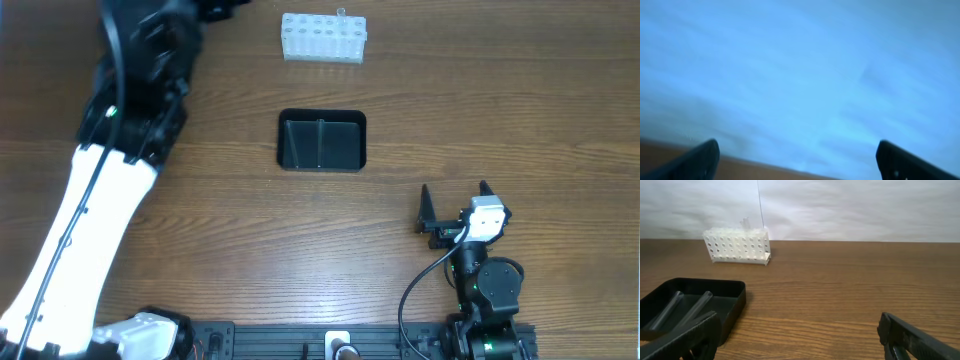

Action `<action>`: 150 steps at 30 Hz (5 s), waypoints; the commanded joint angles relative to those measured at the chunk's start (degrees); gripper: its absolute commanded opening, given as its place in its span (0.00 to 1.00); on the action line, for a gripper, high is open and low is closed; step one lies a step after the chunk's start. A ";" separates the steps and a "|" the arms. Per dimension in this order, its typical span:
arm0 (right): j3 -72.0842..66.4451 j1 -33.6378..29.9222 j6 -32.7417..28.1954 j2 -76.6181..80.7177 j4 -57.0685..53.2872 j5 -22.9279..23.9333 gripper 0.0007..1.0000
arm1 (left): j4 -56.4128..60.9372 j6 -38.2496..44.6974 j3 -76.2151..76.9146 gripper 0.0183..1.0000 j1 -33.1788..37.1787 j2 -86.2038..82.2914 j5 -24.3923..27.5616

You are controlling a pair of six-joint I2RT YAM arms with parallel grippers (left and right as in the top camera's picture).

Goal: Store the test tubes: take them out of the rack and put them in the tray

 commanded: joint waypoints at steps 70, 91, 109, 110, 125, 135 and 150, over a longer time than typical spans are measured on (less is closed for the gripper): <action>-0.33 0.31 0.13 -0.48 -0.09 0.50 0.99 | -2.27 12.74 -79.89 1.00 14.27 -79.01 18.97; -0.33 0.31 0.13 -0.48 -0.09 0.50 0.99 | -2.27 12.74 -79.89 1.00 14.27 -79.01 18.97; -0.31 0.31 -0.76 17.73 10.14 3.37 0.99 | -2.27 12.74 -79.89 1.00 14.27 -79.01 18.97; -0.31 0.31 -0.76 20.57 13.97 4.17 0.99 | -2.27 12.74 -79.89 1.00 14.27 -79.01 18.97; 6.36 0.31 -9.92 73.90 77.29 5.90 0.99 | -2.27 12.74 -79.89 1.00 14.27 -79.01 18.97; 26.64 2.05 -10.14 86.31 62.14 5.86 0.99 | -2.27 12.74 -79.89 1.00 14.27 -79.01 18.97; 50.36 12.46 -4.09 102.55 47.67 5.90 0.99 | -2.27 12.74 -79.89 1.00 14.27 -79.01 18.97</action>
